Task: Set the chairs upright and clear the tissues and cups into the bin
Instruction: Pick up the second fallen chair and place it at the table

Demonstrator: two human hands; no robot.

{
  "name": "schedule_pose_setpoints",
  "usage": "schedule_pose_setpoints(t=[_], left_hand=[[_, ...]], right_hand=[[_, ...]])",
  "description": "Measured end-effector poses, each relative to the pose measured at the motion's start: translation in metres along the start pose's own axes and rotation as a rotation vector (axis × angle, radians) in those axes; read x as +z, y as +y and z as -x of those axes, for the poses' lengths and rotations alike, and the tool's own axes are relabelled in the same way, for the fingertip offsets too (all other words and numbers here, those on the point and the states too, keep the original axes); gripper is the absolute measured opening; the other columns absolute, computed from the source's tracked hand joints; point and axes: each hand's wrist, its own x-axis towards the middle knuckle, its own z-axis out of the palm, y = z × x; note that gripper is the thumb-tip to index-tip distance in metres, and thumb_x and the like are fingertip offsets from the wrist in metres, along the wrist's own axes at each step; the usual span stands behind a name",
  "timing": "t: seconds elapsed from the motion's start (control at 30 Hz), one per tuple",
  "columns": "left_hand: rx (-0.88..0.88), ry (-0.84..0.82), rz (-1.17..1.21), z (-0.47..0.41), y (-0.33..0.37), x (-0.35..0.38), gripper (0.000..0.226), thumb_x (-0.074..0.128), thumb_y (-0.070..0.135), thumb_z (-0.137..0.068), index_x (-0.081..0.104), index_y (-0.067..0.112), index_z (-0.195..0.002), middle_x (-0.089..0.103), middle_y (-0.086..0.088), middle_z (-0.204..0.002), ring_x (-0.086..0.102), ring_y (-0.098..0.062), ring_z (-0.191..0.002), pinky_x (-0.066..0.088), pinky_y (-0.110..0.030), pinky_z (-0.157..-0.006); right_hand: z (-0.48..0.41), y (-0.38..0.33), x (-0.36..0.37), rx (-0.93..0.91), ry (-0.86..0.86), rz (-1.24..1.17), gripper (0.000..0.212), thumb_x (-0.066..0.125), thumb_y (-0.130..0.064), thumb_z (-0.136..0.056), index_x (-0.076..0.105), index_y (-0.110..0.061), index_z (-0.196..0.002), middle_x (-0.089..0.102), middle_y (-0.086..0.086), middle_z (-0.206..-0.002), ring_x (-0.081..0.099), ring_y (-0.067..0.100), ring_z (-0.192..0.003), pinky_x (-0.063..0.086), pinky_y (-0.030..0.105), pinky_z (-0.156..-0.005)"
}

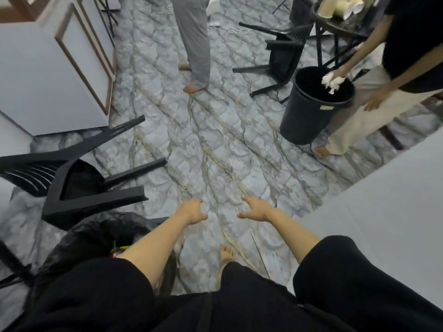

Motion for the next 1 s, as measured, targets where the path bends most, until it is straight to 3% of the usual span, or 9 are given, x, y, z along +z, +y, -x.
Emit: schedule_pose_setpoints(t=[0.07, 0.13, 0.43, 0.6, 0.77, 1.0], left_hand=[[-0.032, 0.01, 0.013, -0.061, 0.009, -0.049, 0.068, 0.055, 0.036, -0.089, 0.028, 0.01, -0.145, 0.033, -0.012, -0.152, 0.036, -0.029, -0.137, 0.034, -0.035, -0.111], [-0.047, 0.009, 0.045, -0.074, 0.008, -0.061, 0.066, 0.055, 0.035, -0.088, 0.032, 0.01, -0.144, 0.037, -0.012, -0.15, 0.04, -0.029, -0.135, 0.036, -0.036, -0.11], [-0.142, 0.042, 0.158, -0.214, -0.023, -0.198, 0.068, 0.054, 0.03, -0.092, 0.023, 0.005, -0.146, 0.033, -0.015, -0.152, 0.039, -0.03, -0.135, 0.036, -0.034, -0.108], [-0.188, 0.059, 0.232, -0.291, -0.057, -0.289, 0.064, 0.055, 0.032, -0.09, 0.031, 0.005, -0.143, 0.037, -0.016, -0.149, 0.04, -0.032, -0.133, 0.037, -0.037, -0.109], [-0.224, 0.14, 0.361, -0.35, -0.082, -0.372, 0.061, 0.051, 0.032, -0.094, 0.029, 0.002, -0.143, 0.033, -0.015, -0.151, 0.036, -0.028, -0.137, 0.032, -0.03, -0.108], [-0.331, 0.237, 0.521, -0.421, -0.137, -0.464, 0.064, 0.047, 0.04, -0.095, 0.028, 0.005, -0.145, 0.033, -0.014, -0.152, 0.036, -0.028, -0.138, 0.031, -0.033, -0.113]], right_hand=[[-0.062, -0.001, -0.06, -0.004, -0.069, 0.025, 0.077, 0.051, -0.046, -0.089, 0.013, -0.013, -0.148, 0.016, 0.006, -0.157, 0.021, 0.023, -0.143, 0.022, 0.038, -0.116], [-0.076, -0.002, -0.073, 0.005, -0.095, 0.052, 0.076, 0.051, -0.046, -0.089, 0.014, -0.013, -0.147, 0.018, 0.007, -0.157, 0.023, 0.024, -0.142, 0.023, 0.037, -0.116], [-0.246, -0.06, -0.224, -0.088, -0.143, 0.165, 0.077, 0.051, -0.047, -0.089, 0.013, -0.014, -0.148, 0.016, 0.007, -0.157, 0.022, 0.024, -0.143, 0.023, 0.039, -0.116], [-0.343, -0.111, -0.307, -0.141, -0.153, 0.224, 0.075, 0.051, -0.042, -0.09, 0.014, -0.012, -0.147, 0.018, 0.008, -0.157, 0.024, 0.024, -0.142, 0.021, 0.034, -0.114], [-0.431, -0.169, -0.386, -0.218, -0.165, 0.264, 0.077, 0.053, -0.042, -0.089, 0.013, -0.012, -0.147, 0.017, 0.007, -0.157, 0.022, 0.023, -0.142, 0.021, 0.033, -0.114], [-0.562, -0.267, -0.474, -0.344, -0.229, 0.452, 0.075, 0.052, -0.042, -0.09, 0.013, -0.013, -0.147, 0.017, 0.007, -0.157, 0.023, 0.024, -0.142, 0.023, 0.036, -0.114]])
